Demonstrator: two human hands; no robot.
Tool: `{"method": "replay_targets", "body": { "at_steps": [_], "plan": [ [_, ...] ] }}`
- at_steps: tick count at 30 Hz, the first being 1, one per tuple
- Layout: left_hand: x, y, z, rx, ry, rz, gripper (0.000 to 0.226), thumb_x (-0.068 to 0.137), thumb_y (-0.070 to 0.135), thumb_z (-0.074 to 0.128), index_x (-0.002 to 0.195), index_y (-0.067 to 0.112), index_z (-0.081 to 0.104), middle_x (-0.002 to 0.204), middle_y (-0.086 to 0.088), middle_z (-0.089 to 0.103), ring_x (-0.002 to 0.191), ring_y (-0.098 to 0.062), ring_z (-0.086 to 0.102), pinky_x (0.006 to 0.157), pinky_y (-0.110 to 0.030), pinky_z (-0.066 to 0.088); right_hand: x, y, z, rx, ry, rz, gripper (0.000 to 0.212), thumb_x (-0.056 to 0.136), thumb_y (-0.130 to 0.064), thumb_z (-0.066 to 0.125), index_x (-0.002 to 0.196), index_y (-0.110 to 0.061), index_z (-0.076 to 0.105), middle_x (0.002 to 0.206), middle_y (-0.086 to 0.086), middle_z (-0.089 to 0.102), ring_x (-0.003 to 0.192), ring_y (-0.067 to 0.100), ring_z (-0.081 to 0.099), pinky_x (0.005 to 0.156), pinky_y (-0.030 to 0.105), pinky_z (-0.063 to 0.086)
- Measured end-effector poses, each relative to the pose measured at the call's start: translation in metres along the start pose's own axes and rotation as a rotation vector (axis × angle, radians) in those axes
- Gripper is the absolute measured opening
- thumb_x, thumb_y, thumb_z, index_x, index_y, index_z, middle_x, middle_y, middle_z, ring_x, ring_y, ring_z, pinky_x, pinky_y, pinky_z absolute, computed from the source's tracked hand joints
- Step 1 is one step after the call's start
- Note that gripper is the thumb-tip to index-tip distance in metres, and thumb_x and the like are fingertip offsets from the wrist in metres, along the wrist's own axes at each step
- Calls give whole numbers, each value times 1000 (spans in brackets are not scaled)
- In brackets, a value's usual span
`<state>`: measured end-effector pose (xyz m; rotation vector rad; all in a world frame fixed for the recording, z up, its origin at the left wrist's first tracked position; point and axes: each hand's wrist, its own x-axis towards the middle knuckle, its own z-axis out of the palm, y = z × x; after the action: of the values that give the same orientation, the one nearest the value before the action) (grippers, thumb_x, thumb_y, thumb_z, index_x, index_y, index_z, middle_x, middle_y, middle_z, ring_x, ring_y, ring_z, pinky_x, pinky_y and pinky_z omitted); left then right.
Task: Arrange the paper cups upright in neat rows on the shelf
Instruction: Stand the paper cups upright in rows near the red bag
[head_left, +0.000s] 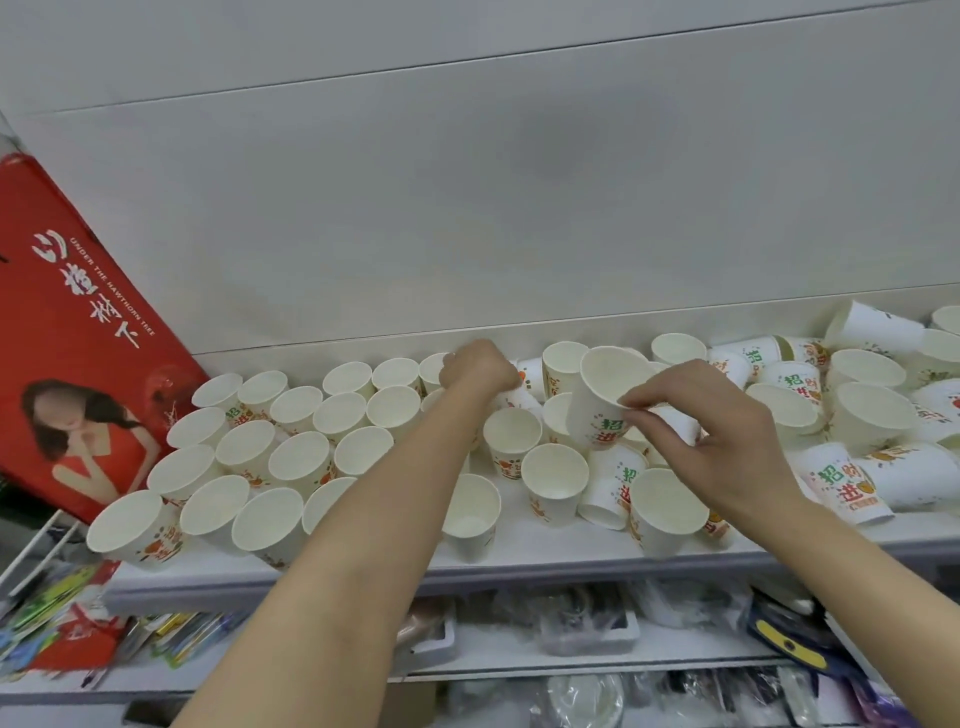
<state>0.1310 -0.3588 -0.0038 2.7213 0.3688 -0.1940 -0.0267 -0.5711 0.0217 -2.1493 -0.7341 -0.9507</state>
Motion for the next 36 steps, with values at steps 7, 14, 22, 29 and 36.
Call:
{"method": "replay_targets", "body": {
  "at_steps": [7, 14, 22, 29, 36],
  "plan": [
    [-22, -10, -4, 88, 195, 293, 5, 78, 26, 71, 80, 27, 66, 93, 3, 70, 95, -21, 63, 64, -27, 41, -48, -32, 9, 130, -107, -40, 11, 87, -17, 66, 85, -8, 71, 83, -2, 66, 79, 19, 59, 71, 34, 46],
    [-37, -32, 0, 82, 162, 424, 22, 81, 37, 73, 101, 28, 71, 109, 5, 66, 103, -18, 61, 80, -32, 50, -90, -37, 50, 129, -244, -56, 5, 88, -19, 66, 88, -14, 68, 88, -4, 64, 79, 17, 55, 66, 34, 45],
    [-105, -73, -9, -287, 189, 574, 16, 86, 36, 69, 101, 32, 72, 103, 15, 66, 91, -4, 60, 83, -34, 51, -86, -24, 85, 58, -211, -22, 8, 90, -19, 63, 89, -13, 67, 89, -1, 64, 81, 21, 56, 66, 34, 46],
    [-163, -114, 46, -219, 305, 755, 39, 75, 47, 70, 111, 33, 68, 117, 17, 61, 110, -7, 50, 97, -16, 35, -81, -16, 94, 59, -219, -27, 6, 87, -18, 64, 90, -14, 67, 88, -2, 63, 80, 20, 54, 61, 35, 48],
    [-153, -112, 52, -53, 344, 811, 40, 76, 57, 67, 106, 31, 71, 114, 15, 64, 106, -9, 51, 89, -27, 43, -84, 1, 63, -74, -213, -112, 23, 86, -23, 70, 105, -11, 69, 106, 2, 66, 95, 24, 57, 80, 34, 48]
  ]
}}
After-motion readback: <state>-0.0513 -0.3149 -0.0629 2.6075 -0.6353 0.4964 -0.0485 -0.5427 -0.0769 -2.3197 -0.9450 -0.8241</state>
